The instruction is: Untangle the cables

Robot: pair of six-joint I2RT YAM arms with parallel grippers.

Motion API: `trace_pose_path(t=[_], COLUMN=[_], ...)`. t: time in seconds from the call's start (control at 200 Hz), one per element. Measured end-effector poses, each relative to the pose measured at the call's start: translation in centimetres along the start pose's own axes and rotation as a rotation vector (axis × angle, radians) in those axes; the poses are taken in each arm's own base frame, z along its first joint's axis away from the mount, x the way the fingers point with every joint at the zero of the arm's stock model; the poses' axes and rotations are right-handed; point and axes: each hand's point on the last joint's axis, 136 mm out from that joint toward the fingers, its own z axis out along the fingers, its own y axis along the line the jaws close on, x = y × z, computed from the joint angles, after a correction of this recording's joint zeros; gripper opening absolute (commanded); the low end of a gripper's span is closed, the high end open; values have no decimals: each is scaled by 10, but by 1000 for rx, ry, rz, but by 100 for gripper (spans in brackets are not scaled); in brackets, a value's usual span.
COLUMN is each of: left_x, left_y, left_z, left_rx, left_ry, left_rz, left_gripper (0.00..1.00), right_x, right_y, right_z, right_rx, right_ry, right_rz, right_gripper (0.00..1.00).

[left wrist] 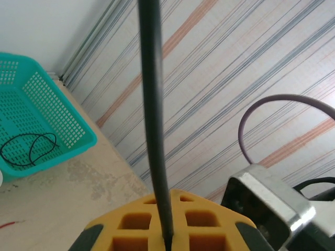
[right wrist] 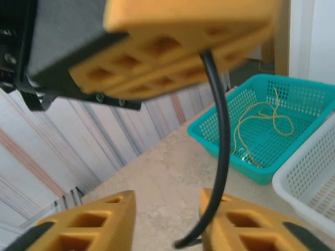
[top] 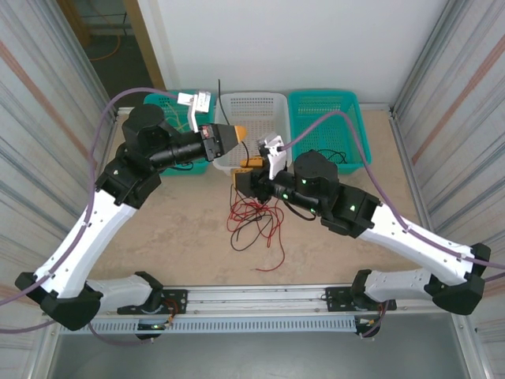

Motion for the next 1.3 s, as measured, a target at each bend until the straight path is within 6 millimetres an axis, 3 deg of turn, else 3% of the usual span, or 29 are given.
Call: trace_pose_path(t=[0.08,0.165,0.205,0.336,0.441,0.541,0.631,0.752,0.842,0.977,1.127,1.172,1.253,1.303], left_x=[0,-1,-1,-1,6,19,36,67,92,131,159,162,163,163], left_y=[2,8,15,37,57,81,103,134,158,187,204,207,210,212], left_z=[0,-1,-1,-1,0,-3,-8,-16,-21,-26,-33,-35,-37,-39], left_rx=[-4,-18,-32,-83,-147,-233,-307,-403,-467,-532,-576,-591,-613,-623], left_ry=[-2,-8,-11,-24,-22,-14,5,56,107,186,254,265,269,270], left_rz=[-3,-7,-13,-38,-47,-37,-30,-44,-63,-110,-135,-122,-100,-86], left_gripper=[0,1,11,64,77,79,78,70,66,61,53,52,52,52], right_x=[1,3,4,-1,-8,-19,-48,-85,-93,-72,-22,-8,11,19], right_y=[-3,-9,-12,-35,-71,-116,-162,-229,-280,-348,-407,-418,-432,-438], right_z=[7,10,10,7,1,-10,-23,-45,-58,-55,-44,-41,-34,-30], right_rx=[20,49,60,115,210,337,465,633,730,811,870,880,886,891], right_ry=[6,12,14,5,-3,5,-26,-88,-104,-41,72,100,142,165], right_rz=[-15,-11,-10,11,38,75,111,176,231,321,426,455,490,507], right_gripper=[0,0,0,0,0,0,0,0,0,0,0,7,34,39])
